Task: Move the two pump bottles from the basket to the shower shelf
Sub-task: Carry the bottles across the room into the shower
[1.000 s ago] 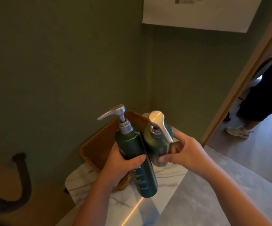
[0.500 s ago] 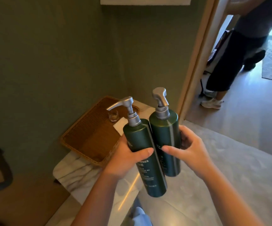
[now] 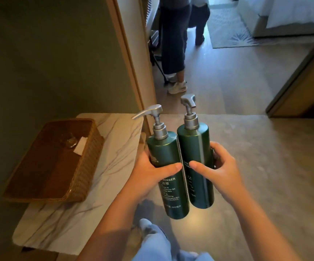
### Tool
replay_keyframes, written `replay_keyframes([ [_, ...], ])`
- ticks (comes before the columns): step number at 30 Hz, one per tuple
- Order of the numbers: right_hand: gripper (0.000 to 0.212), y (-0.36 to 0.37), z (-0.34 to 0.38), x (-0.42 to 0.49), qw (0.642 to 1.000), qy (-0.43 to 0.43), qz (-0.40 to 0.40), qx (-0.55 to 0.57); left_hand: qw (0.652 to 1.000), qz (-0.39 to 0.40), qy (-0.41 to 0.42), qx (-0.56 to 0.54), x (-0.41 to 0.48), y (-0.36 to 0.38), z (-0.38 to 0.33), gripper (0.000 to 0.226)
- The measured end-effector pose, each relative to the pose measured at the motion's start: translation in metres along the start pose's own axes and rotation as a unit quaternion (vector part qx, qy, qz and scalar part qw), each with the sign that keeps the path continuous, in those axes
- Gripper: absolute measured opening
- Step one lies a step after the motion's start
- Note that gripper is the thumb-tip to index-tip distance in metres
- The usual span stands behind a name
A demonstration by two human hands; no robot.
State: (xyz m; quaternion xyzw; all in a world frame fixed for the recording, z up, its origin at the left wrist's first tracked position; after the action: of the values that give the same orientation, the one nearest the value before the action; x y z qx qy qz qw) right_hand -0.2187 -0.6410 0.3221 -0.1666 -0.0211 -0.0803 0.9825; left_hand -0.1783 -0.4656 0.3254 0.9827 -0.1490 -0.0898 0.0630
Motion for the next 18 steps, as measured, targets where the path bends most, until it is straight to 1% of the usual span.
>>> replay_keyframes([
  [3, 0.041, -0.038, -0.019, -0.023, 0.998, 0.029, -0.060, -0.019, 0.999, 0.048, -0.008, 0.023, 0.005, 0.039, 0.008, 0.057],
  [7, 0.042, -0.087, -0.042, -0.051, 0.986, 0.067, -0.148, -0.026, 0.996, 0.085, -0.028, 0.030, 0.016, 0.090, 0.019, 0.052],
  [12, 0.051, -0.141, -0.064, -0.070, 0.960, 0.118, -0.251, -0.024, 0.989, 0.133, -0.030, 0.048, 0.044, 0.151, 0.028, 0.042],
  [18, 0.050, -0.212, -0.092, -0.065, 0.924, 0.165, -0.342, -0.042, 0.969, 0.239, -0.028, 0.052, 0.101, 0.241, 0.038, 0.039],
])
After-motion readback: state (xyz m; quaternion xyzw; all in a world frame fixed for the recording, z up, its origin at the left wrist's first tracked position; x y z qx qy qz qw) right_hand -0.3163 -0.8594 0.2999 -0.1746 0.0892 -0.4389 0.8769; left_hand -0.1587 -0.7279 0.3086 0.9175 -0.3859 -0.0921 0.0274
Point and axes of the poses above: each hand's wrist, its own x-axis towards the middle knuckle, its own y-axis out of the palm, z = x × y, the point moved 3 cm from there along x, towards the middle knuckle, and after that the axes turned 11 degrees about -x, right-handed, at the moved point
